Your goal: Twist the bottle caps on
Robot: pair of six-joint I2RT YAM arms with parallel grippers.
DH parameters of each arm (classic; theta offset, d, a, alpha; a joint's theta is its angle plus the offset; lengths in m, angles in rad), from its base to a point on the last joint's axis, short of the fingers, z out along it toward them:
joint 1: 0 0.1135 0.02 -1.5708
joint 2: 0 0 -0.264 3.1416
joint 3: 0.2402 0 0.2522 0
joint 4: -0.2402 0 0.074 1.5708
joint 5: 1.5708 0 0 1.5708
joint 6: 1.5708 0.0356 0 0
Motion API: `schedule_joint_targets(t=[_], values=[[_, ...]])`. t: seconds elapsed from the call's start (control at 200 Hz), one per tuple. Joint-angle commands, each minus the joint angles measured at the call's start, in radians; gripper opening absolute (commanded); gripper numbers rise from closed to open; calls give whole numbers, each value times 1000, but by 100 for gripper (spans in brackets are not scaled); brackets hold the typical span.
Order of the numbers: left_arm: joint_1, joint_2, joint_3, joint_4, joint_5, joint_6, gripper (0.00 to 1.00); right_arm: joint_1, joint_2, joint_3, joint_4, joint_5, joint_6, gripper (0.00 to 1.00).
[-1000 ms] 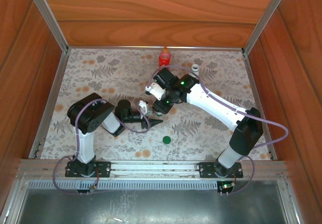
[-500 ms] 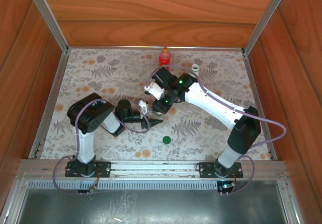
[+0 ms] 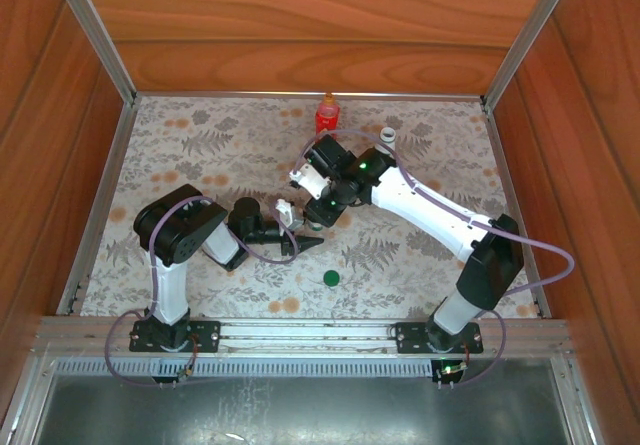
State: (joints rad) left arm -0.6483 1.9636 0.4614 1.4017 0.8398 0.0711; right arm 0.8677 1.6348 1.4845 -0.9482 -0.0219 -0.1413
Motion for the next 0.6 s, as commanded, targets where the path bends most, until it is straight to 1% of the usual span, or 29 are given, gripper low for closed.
schedule_joint_targets(t=[0.0, 0.595], values=[[8, 3, 9, -40, 27, -17, 60, -9, -14, -17, -3, 20, 16, 40], [12, 5, 13, -41, 38, -20, 60, -13, -3, 2, -1, 31, 34, 44]])
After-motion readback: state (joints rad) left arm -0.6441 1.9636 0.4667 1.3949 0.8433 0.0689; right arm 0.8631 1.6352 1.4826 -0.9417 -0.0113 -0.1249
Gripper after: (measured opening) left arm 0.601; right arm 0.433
